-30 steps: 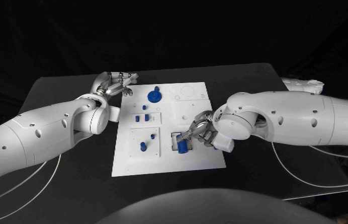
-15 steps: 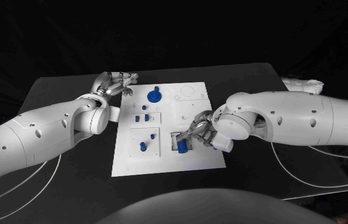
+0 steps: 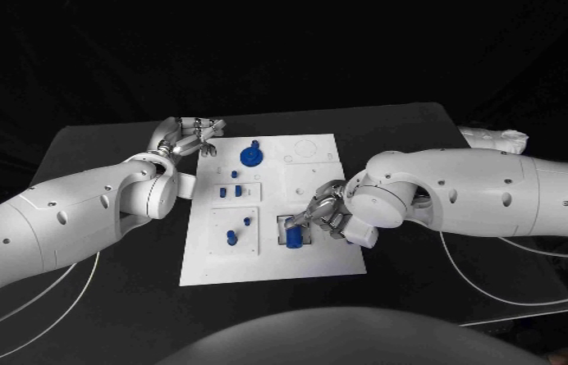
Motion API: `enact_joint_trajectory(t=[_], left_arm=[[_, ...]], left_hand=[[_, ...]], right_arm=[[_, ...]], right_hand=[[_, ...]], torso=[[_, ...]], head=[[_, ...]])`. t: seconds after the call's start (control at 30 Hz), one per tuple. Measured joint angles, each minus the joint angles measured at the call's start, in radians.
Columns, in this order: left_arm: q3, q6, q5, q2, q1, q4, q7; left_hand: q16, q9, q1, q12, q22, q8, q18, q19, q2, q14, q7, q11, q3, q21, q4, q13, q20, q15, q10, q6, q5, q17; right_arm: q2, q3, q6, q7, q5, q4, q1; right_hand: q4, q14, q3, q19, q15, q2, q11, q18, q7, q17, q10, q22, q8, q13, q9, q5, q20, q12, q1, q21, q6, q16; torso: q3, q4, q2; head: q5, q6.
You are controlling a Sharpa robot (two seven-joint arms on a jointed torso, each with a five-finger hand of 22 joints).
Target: Assemble the parts on the task board
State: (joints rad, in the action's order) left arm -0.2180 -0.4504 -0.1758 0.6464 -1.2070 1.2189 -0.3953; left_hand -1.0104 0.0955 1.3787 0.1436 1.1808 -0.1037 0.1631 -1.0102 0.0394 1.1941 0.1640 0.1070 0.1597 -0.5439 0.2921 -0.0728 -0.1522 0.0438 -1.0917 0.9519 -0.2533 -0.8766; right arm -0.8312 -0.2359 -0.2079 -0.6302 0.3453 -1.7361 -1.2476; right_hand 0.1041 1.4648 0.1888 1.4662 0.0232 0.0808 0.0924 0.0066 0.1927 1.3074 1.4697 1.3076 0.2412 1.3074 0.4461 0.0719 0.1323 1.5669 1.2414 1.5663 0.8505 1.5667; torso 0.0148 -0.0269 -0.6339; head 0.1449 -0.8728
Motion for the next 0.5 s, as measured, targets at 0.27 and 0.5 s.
enact_joint_trajectory(t=[0.27, 0.5], left_arm=[[0.0, 0.0, 0.0, 0.0, 0.0, 0.0, 0.0], [0.0, 0.001, 0.0, 0.0, 0.0, 0.0, 0.0]], left_hand=[[0.0, 0.0, 0.0, 0.0, 0.0, 0.0, 0.0, 0.0, 0.0, -0.001, 0.0, 0.0, 0.0, 0.0, 0.0, 0.0, 0.0, 0.001, 0.0, 0.0, 0.0, 0.0], [0.0, 0.0, 0.0, 0.0, 0.0, 0.0, 0.0, 0.0, 0.0, -0.001, 0.0, 0.0, 0.0, 0.0, 0.0, 0.0, 0.0, 0.001, 0.0, 0.0, 0.0, 0.0]], right_arm=[[0.001, -0.001, -0.01, -0.001, 0.0, 0.004, 0.002], [0.003, -0.001, -0.015, -0.001, 0.0, 0.005, 0.001]], right_hand=[[0.016, 0.0, -0.068, 0.0, 0.007, -0.061, 0.0, 0.0, -0.03, 0.0, 0.0, 0.0, -0.014, 0.0, 0.002, -0.016, 0.008, 0.0, -0.062, 0.0, 0.03, 0.0], [0.029, 0.004, -0.101, 0.0, 0.011, -0.077, 0.004, 0.0, -0.027, 0.0, -0.004, 0.0, -0.018, 0.0, 0.004, -0.018, 0.008, 0.0, -0.079, 0.0, 0.028, 0.0]], torso=[[0.0001, 0.0, 0.0], [0.0001, 0.0, 0.0]], head=[[-0.001, 0.0], [-0.001, 0.0]])
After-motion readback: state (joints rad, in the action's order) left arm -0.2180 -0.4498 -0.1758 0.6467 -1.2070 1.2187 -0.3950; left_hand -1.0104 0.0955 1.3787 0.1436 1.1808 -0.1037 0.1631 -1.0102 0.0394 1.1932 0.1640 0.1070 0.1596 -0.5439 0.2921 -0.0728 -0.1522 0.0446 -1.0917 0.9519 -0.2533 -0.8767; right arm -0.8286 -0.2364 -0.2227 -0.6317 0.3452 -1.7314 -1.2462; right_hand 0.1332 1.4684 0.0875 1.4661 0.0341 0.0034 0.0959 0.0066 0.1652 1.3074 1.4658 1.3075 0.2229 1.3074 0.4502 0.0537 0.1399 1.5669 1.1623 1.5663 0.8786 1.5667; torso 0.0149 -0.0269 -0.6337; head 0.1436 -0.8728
